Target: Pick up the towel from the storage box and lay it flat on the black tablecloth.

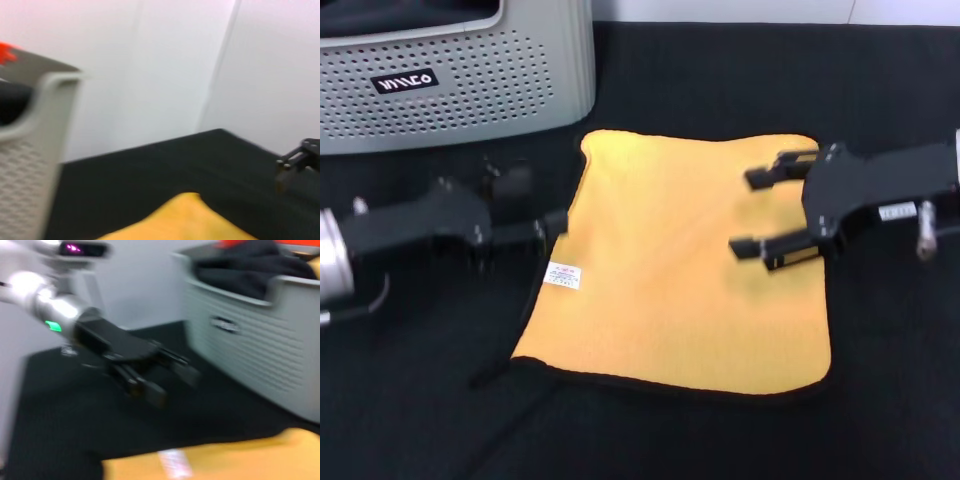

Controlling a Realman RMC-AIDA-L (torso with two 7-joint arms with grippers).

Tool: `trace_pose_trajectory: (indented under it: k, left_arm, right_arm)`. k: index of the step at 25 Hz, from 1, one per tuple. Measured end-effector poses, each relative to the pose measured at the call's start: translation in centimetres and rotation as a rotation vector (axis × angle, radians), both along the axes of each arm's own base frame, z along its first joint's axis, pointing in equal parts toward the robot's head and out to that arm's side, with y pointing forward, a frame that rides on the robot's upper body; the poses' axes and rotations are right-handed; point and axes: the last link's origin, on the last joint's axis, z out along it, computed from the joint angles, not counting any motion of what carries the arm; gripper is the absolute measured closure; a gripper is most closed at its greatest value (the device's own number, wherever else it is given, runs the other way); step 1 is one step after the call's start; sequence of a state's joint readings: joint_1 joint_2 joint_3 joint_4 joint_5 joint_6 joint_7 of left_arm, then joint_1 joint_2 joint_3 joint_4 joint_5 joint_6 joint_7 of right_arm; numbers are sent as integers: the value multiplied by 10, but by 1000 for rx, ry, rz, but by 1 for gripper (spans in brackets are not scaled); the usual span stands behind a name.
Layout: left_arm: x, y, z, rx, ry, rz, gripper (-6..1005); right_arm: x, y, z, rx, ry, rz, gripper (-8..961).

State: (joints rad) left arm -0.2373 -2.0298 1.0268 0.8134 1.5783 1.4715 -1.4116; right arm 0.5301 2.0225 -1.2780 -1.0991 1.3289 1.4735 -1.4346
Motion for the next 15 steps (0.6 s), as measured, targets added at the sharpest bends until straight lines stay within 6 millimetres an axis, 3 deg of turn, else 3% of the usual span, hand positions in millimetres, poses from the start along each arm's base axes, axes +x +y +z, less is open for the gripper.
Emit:
trace_pose_trajectory:
  k: [4, 7, 15]
  left_arm:
    - [1, -27, -4, -135, -99, 3, 126]
    - [-1, -39, -9, -256, -157, 77, 130]
    - [11, -47, 6, -248, -284, 0, 135]
  right_arm:
    - [-12, -29, 10, -157, 85, 101, 109]
    - [-16, -37, 16, -217, 121, 111, 90]
    - [-15, -55, 28, -239, 200, 111, 89]
